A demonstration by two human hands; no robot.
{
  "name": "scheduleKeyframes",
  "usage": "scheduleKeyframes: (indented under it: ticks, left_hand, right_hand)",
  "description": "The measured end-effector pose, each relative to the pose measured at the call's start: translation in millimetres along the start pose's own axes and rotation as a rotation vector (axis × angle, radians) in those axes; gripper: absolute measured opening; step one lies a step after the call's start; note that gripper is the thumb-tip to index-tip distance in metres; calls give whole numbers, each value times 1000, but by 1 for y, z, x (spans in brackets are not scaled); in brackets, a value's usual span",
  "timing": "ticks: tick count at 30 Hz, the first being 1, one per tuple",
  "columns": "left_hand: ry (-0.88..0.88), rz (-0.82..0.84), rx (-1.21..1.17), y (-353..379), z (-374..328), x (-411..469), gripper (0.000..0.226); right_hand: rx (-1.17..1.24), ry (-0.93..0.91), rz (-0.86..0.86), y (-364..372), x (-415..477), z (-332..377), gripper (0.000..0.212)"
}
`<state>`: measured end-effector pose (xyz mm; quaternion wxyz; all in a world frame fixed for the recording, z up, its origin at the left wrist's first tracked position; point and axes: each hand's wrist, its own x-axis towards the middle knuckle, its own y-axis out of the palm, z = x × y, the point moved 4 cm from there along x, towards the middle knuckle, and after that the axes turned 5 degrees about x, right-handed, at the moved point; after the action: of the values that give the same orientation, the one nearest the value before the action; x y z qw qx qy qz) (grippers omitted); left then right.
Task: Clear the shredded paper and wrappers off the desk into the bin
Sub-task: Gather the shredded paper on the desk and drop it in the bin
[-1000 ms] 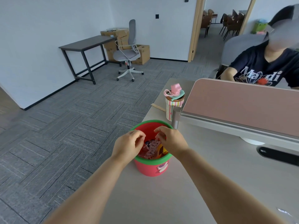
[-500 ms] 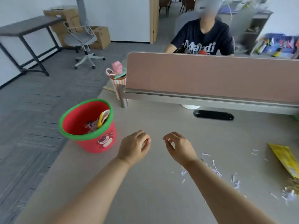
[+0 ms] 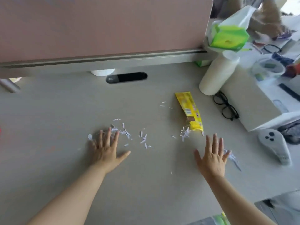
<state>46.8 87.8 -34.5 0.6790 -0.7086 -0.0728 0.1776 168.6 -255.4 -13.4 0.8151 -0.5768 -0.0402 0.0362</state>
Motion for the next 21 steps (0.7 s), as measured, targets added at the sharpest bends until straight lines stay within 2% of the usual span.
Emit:
scheduleKeyframes:
  ticks: [4, 8, 10, 13, 15, 17, 19, 21]
  left_hand:
    - [110, -33, -57, -2, -56, 15, 112]
    - [214, 7, -40, 2, -115, 21, 100]
    - [306, -8, -46, 1, -140, 20, 93]
    - [408, -36, -48, 0, -167, 17, 84]
    - [433, -27, -60, -2, -175, 18, 81]
    - [464, -54, -139, -8, -171, 21, 75]
    - [449, -100, -137, -12, -155, 26, 68]
    - [333, -140, -104, -16, -128, 34, 67]
  right_hand:
    - [-64, 210, 68, -7, 7, -45, 78]
    - [-56, 258, 132, -1, 9, -57, 79]
    - [-41, 206, 146, 3, 11, -45, 78]
    - [13, 17, 171, 14, 12, -11, 75]
    - [129, -129, 191, 18, 9, 14, 75]
    - [295, -251, 167, 12, 6, 27, 65]
    - [344, -314, 77, 0, 4, 27, 52]
    - [294, -283, -8, -7, 5, 16, 49]
